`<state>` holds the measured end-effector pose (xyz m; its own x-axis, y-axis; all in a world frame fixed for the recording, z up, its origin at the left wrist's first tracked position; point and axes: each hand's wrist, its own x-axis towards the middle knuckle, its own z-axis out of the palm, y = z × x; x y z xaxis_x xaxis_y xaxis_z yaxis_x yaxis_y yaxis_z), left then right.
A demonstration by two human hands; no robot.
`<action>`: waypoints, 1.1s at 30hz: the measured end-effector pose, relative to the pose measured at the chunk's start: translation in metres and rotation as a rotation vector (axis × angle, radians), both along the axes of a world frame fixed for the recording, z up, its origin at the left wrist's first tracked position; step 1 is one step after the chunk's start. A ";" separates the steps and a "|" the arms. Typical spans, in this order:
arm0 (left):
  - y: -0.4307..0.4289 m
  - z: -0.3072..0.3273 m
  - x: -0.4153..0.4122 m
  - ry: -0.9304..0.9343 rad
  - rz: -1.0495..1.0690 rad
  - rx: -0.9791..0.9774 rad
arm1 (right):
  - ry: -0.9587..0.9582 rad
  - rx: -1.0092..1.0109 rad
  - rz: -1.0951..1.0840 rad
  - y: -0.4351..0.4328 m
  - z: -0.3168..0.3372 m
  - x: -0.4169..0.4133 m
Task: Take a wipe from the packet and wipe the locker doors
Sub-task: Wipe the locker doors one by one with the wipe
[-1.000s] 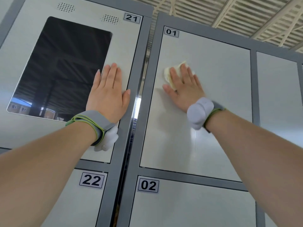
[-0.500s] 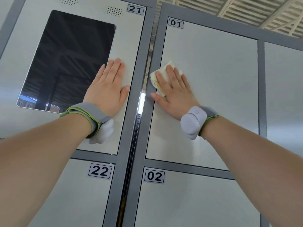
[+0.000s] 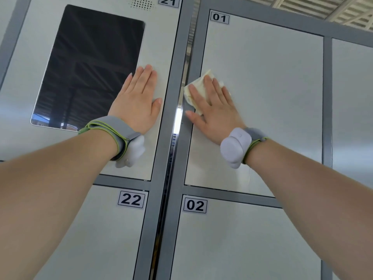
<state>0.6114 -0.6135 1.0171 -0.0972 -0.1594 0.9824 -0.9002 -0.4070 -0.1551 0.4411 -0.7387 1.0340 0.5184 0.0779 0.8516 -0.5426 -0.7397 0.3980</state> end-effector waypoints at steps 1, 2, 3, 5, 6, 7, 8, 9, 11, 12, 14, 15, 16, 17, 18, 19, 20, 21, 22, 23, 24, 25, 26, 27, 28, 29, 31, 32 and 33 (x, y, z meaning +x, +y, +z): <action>0.000 -0.001 -0.001 0.007 -0.001 0.002 | 0.022 -0.014 -0.002 0.000 -0.006 -0.001; 0.000 -0.002 -0.002 0.015 0.000 0.007 | 0.045 -0.022 -0.010 0.000 -0.009 -0.002; 0.000 -0.003 -0.003 0.021 0.000 0.011 | 0.062 -0.027 -0.022 -0.001 -0.009 -0.004; -0.001 -0.006 -0.003 0.020 -0.002 0.011 | 0.058 -0.009 -0.045 -0.004 0.003 -0.008; -0.001 -0.007 -0.002 0.019 0.002 0.010 | 0.035 0.028 -0.047 -0.004 0.011 -0.010; -0.001 -0.009 -0.002 0.019 0.007 0.007 | 0.004 0.080 -0.042 -0.004 0.021 -0.011; -0.002 -0.010 -0.002 0.018 0.013 0.003 | -0.025 0.128 -0.034 -0.005 0.029 -0.011; -0.002 -0.011 -0.002 0.017 0.018 -0.002 | -0.044 0.157 -0.026 -0.005 0.033 -0.010; -0.003 -0.013 -0.004 0.025 0.025 -0.003 | -0.054 0.157 -0.016 -0.005 0.030 -0.006; -0.004 -0.014 -0.004 0.033 0.024 -0.004 | -0.048 0.135 -0.012 -0.005 0.024 -0.005; -0.004 -0.015 -0.004 0.043 0.022 -0.005 | -0.016 0.078 0.002 -0.007 0.007 -0.004; -0.005 -0.015 -0.004 0.043 0.022 -0.006 | 0.007 0.050 0.009 -0.007 -0.002 -0.004; -0.005 -0.015 -0.005 0.043 0.021 -0.008 | 0.032 0.022 0.012 -0.008 -0.011 -0.005; -0.004 -0.016 -0.005 0.047 0.022 -0.010 | 0.065 -0.005 0.009 -0.007 -0.019 -0.005; -0.004 -0.016 -0.006 0.053 0.021 -0.009 | 0.105 -0.028 -0.001 -0.007 -0.026 -0.006; -0.004 -0.017 -0.007 0.057 0.020 -0.007 | 0.140 -0.045 -0.015 -0.007 -0.031 -0.009; -0.004 -0.017 -0.007 0.061 0.021 -0.006 | 0.164 -0.056 -0.029 -0.008 -0.031 -0.010; -0.004 -0.018 -0.007 0.060 0.021 -0.006 | 0.169 -0.057 -0.040 -0.009 -0.029 -0.013; -0.004 -0.018 -0.008 0.055 0.020 -0.007 | 0.152 -0.047 -0.040 -0.009 -0.023 -0.016; -0.003 -0.018 -0.008 0.055 0.014 -0.008 | 0.118 -0.021 -0.033 -0.010 -0.015 -0.017; -0.003 -0.019 -0.008 0.062 0.009 -0.006 | 0.076 0.021 -0.025 -0.010 -0.006 -0.019; -0.003 -0.019 -0.008 0.070 0.008 -0.003 | 0.040 0.069 -0.018 -0.011 0.003 -0.019; -0.003 -0.020 -0.008 0.076 0.008 -0.005 | 0.010 0.109 -0.011 -0.012 0.009 -0.018; -0.004 -0.021 -0.008 0.077 0.009 -0.010 | -0.011 0.133 -0.008 -0.012 0.011 -0.016; -0.003 -0.021 -0.008 0.077 0.011 -0.011 | -0.023 0.139 -0.002 -0.011 0.010 -0.015; -0.007 -0.025 -0.011 0.083 0.010 -0.003 | -0.024 0.138 -0.005 -0.013 0.003 -0.016; -0.007 -0.025 -0.010 0.080 0.013 -0.011 | -0.016 0.086 0.013 -0.014 -0.012 -0.014; -0.007 -0.025 -0.011 0.083 0.010 -0.014 | 0.011 0.065 0.015 -0.014 -0.022 -0.015; -0.006 -0.024 -0.011 0.084 0.016 -0.019 | 0.041 0.042 0.014 -0.013 -0.029 -0.015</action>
